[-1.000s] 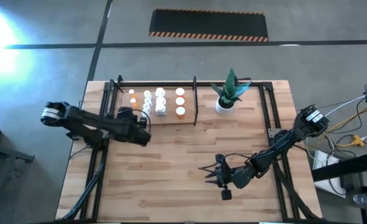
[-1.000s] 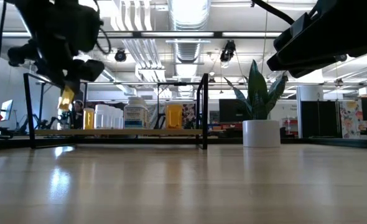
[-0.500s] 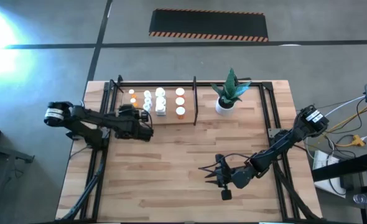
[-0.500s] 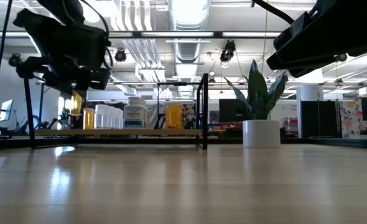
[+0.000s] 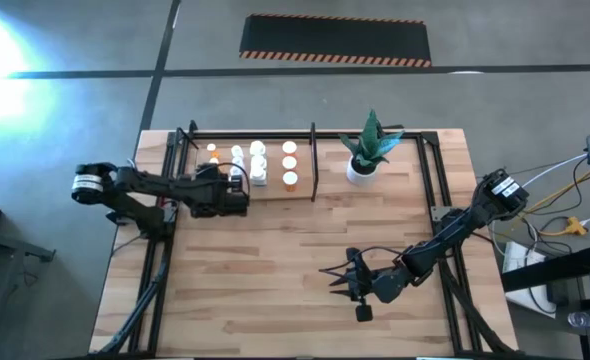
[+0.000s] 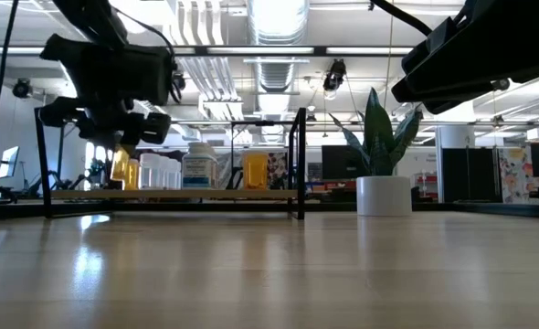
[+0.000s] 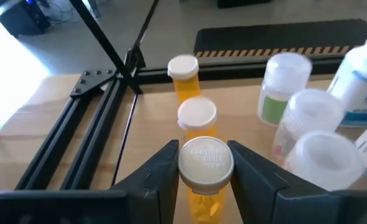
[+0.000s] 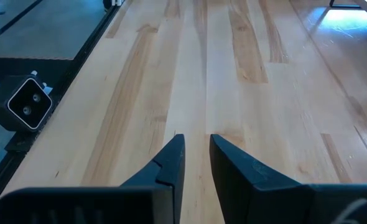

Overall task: Pick and place medicine bottles onto shelf by color
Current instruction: Put the small orange medicine container on the shelf

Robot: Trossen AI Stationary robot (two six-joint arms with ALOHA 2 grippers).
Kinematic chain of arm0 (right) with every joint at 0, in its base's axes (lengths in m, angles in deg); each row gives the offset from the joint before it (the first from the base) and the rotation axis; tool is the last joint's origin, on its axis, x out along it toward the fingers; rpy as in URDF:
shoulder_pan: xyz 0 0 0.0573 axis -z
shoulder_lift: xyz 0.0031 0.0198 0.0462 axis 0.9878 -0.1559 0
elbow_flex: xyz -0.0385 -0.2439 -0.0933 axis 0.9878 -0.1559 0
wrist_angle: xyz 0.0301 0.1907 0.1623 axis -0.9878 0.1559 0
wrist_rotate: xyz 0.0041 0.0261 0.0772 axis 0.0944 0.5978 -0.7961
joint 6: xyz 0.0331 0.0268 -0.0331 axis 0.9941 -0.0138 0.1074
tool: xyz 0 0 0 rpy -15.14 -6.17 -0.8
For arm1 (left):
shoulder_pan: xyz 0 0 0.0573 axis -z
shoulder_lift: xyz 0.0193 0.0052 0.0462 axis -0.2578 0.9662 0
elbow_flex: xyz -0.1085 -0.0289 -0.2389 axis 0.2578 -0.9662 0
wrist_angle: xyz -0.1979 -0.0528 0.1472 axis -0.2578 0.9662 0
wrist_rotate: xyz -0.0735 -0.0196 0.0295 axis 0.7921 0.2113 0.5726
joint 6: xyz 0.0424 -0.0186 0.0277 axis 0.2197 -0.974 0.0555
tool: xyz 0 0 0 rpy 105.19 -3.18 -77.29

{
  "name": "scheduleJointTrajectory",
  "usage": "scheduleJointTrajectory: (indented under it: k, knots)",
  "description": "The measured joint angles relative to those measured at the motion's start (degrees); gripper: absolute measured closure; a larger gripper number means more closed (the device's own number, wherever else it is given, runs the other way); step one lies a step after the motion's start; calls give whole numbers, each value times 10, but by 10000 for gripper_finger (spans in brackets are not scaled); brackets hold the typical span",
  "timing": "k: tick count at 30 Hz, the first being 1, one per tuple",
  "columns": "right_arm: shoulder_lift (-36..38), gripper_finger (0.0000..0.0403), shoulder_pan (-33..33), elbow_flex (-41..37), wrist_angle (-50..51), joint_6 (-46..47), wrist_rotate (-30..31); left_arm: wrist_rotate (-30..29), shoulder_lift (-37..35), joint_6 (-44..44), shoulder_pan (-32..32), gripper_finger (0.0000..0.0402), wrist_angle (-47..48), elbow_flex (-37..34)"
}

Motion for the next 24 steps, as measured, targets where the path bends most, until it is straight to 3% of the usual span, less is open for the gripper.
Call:
scheduleJointTrajectory:
  k: [11,24]
  knots:
    - [0,339,0,0,0,0,0,10,-1,-14,-1,292,-46,-48]
    - [0,334,0,0,-12,0,0,1,-1,-4,-3,292,-64,-54]
